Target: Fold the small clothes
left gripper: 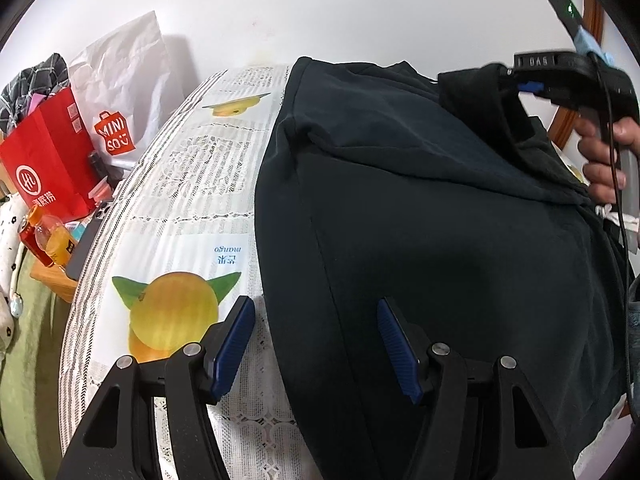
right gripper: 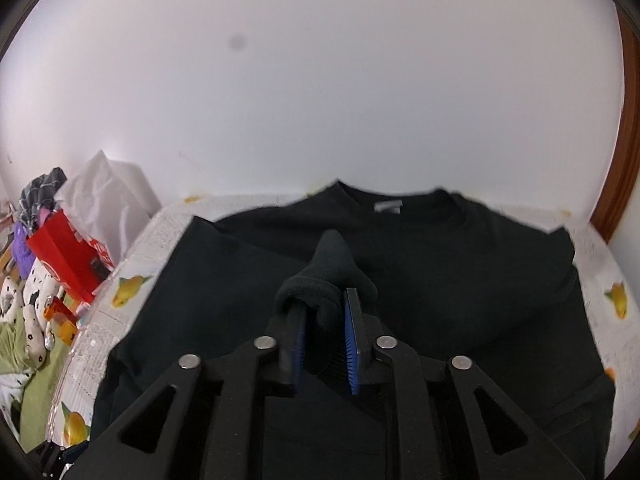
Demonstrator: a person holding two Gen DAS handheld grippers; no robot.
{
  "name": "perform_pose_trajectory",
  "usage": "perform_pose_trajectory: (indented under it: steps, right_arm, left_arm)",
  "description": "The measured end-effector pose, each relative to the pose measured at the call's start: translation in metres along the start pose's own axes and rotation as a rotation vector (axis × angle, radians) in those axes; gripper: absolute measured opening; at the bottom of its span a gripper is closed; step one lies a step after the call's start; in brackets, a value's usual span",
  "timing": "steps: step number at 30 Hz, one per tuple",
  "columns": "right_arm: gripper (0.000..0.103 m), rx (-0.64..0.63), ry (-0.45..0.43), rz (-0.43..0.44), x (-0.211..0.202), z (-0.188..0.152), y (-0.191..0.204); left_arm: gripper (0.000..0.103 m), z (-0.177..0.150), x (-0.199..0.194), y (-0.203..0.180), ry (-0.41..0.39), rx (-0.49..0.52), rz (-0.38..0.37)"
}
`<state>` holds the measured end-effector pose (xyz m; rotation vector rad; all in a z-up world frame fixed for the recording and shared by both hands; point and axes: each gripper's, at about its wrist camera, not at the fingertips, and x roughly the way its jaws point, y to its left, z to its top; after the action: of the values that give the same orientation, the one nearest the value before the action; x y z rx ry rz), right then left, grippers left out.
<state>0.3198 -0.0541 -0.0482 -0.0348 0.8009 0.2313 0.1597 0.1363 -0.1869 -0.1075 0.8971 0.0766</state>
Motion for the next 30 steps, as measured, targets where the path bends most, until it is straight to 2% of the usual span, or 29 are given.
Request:
perform_pose_trajectory:
  steps: [2, 5, 8, 11, 17, 20, 22, 25, 30]
  right_arm:
    - [0.061, -0.025, 0.036, 0.003, 0.004, -0.007, -0.002]
    - [0.073, -0.058, 0.062, 0.009, -0.005, -0.030, -0.013]
    - [0.073, -0.105, 0.090, 0.033, -0.028, -0.054, -0.023]
    - [0.073, -0.130, 0.050, 0.032, -0.060, -0.077, -0.042]
    - [0.072, -0.012, 0.039, -0.120, -0.092, -0.100, -0.125]
    - [0.059, 0.036, 0.055, -0.204, -0.097, -0.105, -0.168]
    - [0.057, 0.074, 0.076, -0.230, -0.096, -0.112, -0.194]
    - [0.056, 0.119, 0.110, -0.222, -0.090, -0.127, -0.220]
    - [0.055, 0.157, 0.132, -0.215, -0.077, -0.148, -0.236]
  left_arm:
    - [0.061, -0.001, -0.001, 0.000, 0.000, -0.001, -0.009]
    - [0.061, -0.002, -0.004, 0.000, 0.003, -0.009, -0.044]
    - [0.061, -0.001, -0.009, -0.004, -0.001, -0.014, -0.057]
    - [0.061, 0.004, -0.015, -0.017, -0.007, 0.027, -0.044]
    - [0.061, 0.029, -0.029, -0.050, -0.031, 0.099, -0.035]
    - [0.061, 0.050, -0.031, -0.071, -0.040, 0.127, -0.032]
    - [0.061, 0.066, -0.034, -0.087, -0.059, 0.144, -0.038]
    - [0.061, 0.083, -0.033, -0.110, -0.072, 0.165, -0.054]
    - [0.061, 0.108, -0.010, -0.152, -0.088, 0.201, -0.091]
